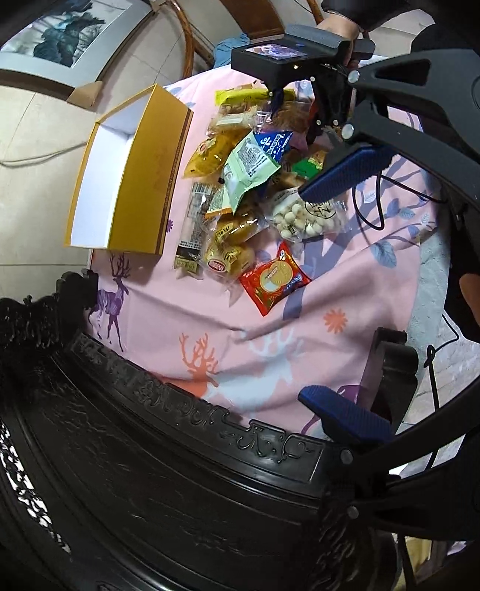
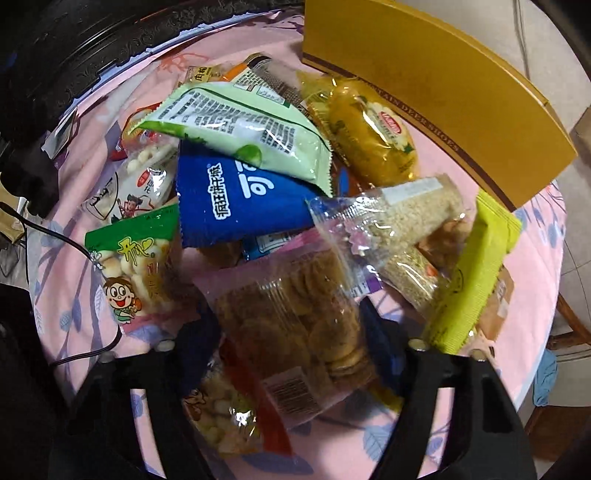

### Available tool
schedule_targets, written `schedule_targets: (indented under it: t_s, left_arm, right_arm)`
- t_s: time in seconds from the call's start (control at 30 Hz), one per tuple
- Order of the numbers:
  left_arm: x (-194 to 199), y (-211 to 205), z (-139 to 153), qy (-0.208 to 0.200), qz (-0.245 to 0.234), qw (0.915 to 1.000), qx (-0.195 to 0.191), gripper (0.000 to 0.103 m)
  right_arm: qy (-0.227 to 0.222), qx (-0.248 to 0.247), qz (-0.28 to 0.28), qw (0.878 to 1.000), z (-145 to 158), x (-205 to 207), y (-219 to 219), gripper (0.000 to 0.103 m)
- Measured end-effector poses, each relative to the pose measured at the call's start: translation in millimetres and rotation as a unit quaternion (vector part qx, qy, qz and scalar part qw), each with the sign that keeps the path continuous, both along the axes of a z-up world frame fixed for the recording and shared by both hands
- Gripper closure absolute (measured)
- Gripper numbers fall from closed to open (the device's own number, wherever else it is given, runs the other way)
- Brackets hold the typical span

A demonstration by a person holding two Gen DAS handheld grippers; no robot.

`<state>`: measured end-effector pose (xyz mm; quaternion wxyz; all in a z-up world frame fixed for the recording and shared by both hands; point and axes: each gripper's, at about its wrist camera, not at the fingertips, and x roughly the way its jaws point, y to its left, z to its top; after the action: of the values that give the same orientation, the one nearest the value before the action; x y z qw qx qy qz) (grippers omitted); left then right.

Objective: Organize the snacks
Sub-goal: 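Grasp the light green snack packet with the left gripper while the right grasps the clear cookie bag, then carry both packets over the yellow box and open both grippers to drop them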

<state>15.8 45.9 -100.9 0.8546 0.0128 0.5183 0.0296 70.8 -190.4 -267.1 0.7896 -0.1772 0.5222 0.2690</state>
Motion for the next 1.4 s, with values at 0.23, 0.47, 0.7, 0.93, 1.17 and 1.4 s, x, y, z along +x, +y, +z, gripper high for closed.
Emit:
schedule_targets:
  t_s: [0.23, 0.47, 0.7, 0.93, 1.17, 1.4]
  left_arm:
    - [26.4, -18.7, -24.3, 0.003, -0.034, 0.9975, -0.061, 0.002]
    - [71.7, -60.7, -71.4, 0.045, -0.084, 0.9842, -0.149, 0.002]
    - [80.8, -102.9, -91.8, 0.05, -0.157, 0.98, -0.111, 0.003]
    - [102.3, -124.1, -130.8, 0.099, -0.177, 0.9746, -0.094, 0.038]
    - [114.8, -125.3, -142.2, 0.112, -0.171, 0.9709, -0.125, 0.056]
    - [100.5, -109.3, -124.3, 0.072, -0.184, 0.9684, -0.152, 0.079]
  right_arm:
    - [0.0, 0.061, -0.056, 0.997, 26.0, -12.4, -25.5, 0.046]
    - [-0.017, 0.145, -0.161, 0.976, 56.0, -34.4, -63.8, 0.046]
    - [-0.002, 0.189, -0.236, 0.953, 57.7, -47.8, -85.4, 0.046]
    - [0.001, 0.211, -0.247, 0.946, 56.2, -50.9, -82.9, 0.046]
    - [-0.002, 0.215, -0.252, 0.944, 59.6, -47.3, -84.9, 0.046]
    - [-0.005, 0.22, -0.255, 0.942, 63.7, -48.6, -84.8, 0.046]
